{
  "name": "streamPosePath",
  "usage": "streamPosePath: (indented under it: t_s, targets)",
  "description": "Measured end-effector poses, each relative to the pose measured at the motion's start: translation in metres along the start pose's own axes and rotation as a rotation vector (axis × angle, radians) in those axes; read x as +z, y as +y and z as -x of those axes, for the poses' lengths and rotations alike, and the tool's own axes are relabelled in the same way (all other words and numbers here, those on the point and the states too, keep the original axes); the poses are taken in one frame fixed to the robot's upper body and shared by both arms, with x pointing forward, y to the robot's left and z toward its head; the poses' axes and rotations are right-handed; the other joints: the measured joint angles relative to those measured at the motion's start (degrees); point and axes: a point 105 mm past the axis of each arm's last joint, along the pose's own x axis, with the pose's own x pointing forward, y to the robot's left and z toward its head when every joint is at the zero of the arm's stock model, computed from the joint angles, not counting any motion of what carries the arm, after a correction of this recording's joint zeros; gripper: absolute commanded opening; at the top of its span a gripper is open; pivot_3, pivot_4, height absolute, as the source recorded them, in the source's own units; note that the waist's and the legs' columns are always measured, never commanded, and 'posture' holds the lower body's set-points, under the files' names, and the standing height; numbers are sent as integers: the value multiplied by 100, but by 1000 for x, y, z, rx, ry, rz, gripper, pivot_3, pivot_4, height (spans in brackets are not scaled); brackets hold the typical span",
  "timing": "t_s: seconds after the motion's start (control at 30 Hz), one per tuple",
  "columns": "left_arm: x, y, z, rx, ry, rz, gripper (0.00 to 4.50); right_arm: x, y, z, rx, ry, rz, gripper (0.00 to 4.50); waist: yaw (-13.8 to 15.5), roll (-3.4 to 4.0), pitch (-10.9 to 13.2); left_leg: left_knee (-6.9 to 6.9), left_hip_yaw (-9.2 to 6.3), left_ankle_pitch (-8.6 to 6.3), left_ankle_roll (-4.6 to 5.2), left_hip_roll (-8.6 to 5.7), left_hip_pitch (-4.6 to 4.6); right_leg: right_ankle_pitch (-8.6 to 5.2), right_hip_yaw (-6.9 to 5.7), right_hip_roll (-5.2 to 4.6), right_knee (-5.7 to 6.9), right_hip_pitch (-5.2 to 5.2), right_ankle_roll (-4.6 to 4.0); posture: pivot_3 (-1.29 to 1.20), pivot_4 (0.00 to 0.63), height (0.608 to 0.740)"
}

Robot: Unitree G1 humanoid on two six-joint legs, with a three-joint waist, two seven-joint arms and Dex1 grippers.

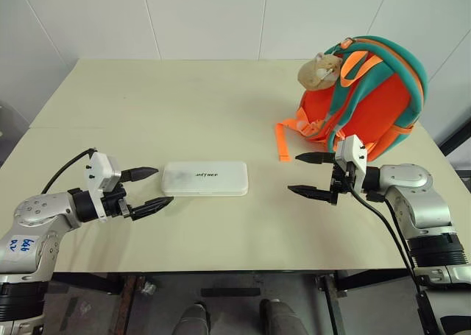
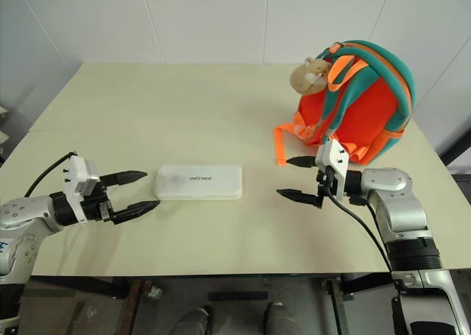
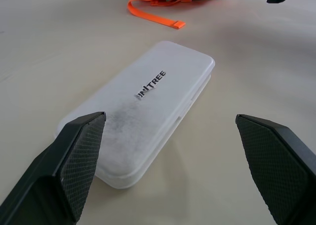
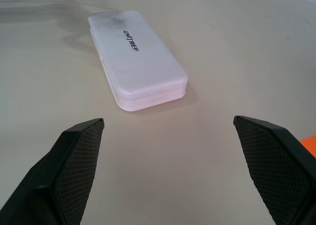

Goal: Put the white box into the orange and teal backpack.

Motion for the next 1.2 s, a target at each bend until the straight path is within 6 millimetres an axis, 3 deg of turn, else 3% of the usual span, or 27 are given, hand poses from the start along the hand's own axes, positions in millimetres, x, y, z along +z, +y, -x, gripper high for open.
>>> streamPosePath:
  t_s: [0.37,0.6,0.73,0.97,1.17,1.2]
  targets:
    - [-3,9,-3,11,6,-5,4500,-8,16,-29,66,-25,-37,4444,-9,0,0,8,0,1,0,0,3,0,0,1,13,0,0,0,150,740]
    - [-7,27,23,77,70,55,4500,-10,26,-42,121,-14,-34,4444,-20,0,0,8,-1,1,0,0,6,-2,0,3,22,-5,-3,0,150,740]
    - [-11,34,27,99,72,68,4500,-8,30,-51,139,-40,-33,4444,-9,0,0,9,-1,2,-2,0,6,-2,0,2,25,-5,-2,0,150,740]
    - [-11,36,19,80,60,14,2426,-3,22,-57,114,-54,-14,2157,0,0,0,8,-1,2,-3,0,5,-2,0,2,24,-5,-3,0,150,740]
    - [-20,44,14,83,91,9,566,-16,14,-58,89,-24,-27,167,-13,0,0,10,0,4,-5,-1,7,-2,0,4,32,-7,-2,0,150,740]
    - [-21,45,12,86,94,7,282,-19,12,-59,84,-21,-32,0,-17,0,0,10,0,6,-6,-1,8,-1,0,4,34,-7,-2,0,150,740]
